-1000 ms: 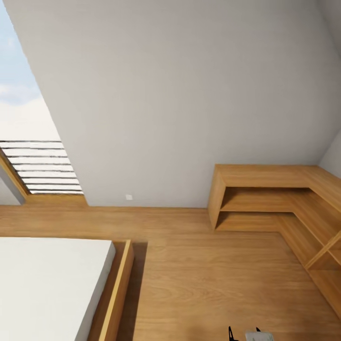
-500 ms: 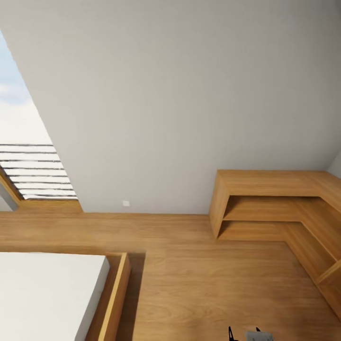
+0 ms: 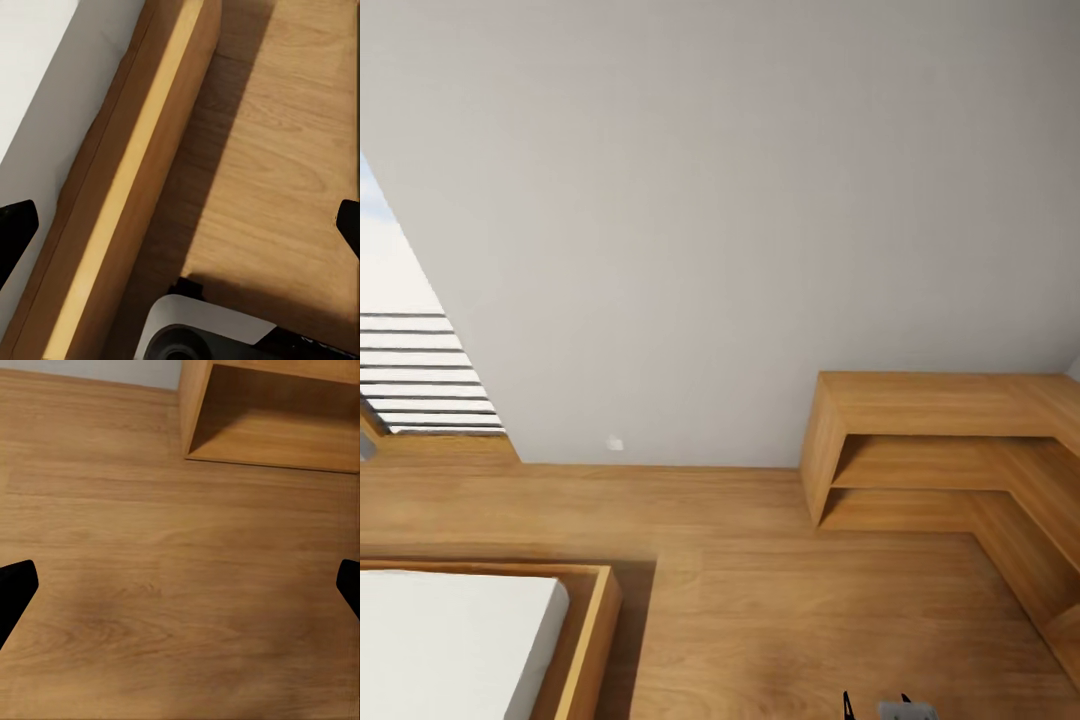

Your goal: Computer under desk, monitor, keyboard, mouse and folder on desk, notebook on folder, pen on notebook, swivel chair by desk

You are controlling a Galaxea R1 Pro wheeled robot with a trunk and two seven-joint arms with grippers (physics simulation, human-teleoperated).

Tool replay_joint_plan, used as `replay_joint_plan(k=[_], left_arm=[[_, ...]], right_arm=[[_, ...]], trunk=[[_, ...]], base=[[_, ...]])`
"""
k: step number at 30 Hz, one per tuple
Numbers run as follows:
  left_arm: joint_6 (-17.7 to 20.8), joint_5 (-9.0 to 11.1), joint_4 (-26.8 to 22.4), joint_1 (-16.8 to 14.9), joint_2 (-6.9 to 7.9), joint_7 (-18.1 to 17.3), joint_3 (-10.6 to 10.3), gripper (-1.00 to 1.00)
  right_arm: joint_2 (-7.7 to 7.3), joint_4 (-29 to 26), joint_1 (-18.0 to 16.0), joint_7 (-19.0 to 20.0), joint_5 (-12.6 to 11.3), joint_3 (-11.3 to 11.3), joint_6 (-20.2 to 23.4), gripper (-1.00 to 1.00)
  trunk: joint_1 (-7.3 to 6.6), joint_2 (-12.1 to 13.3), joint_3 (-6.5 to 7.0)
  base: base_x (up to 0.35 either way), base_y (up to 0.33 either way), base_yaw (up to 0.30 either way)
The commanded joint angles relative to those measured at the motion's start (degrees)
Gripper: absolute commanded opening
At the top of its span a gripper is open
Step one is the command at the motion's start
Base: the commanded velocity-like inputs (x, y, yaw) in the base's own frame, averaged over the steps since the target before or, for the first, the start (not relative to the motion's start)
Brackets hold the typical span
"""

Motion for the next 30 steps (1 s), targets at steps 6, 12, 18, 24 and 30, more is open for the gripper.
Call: replay_joint_plan(k=[6,12,18,24,30], left_arm=[[0.0,0.1,-0.1,0.0,0.02,0.5,-0.5,1.00],[0.0,0.1,-0.1,0.0,0.02,0.5,-0.5,1.00],[-0.1,0.1,-0.1,0.0,0.02,0.5,-0.5,1.00],[-0.1,0.1,-0.1,0.0,0.05,0.5,-0.5,1.00],[0.1,0.1,-0.1,0.0,0.09,0.5,-0.5,1.00]], right_arm=[[0.02,0.1,0.0,-0.2,-0.4,0.5,-0.1,1.00],[0.03,0.2,0.0,-0.3,-0.4,0.5,-0.1,1.00],[0.01,0.2,0.0,-0.2,-0.4,0.5,-0.1,1.00],[-0.03,0.2,0.0,-0.2,-0.4,0.5,-0.1,1.00],[-0.07,0.2,0.0,0.1,-0.4,0.5,-0.3,1.00]], trunk=[[0.06,-0.1,-0.11],[0.06,-0.1,-0.11],[0.06,-0.1,-0.11],[0.06,-0.1,-0.11],[0.06,-0.1,0.09]], base=[[0.324,-0.121,0.000],[0.324,-0.126,0.000],[0.282,-0.108,0.000],[0.078,-0.023,-0.002],[0.237,-0.001,-0.118]])
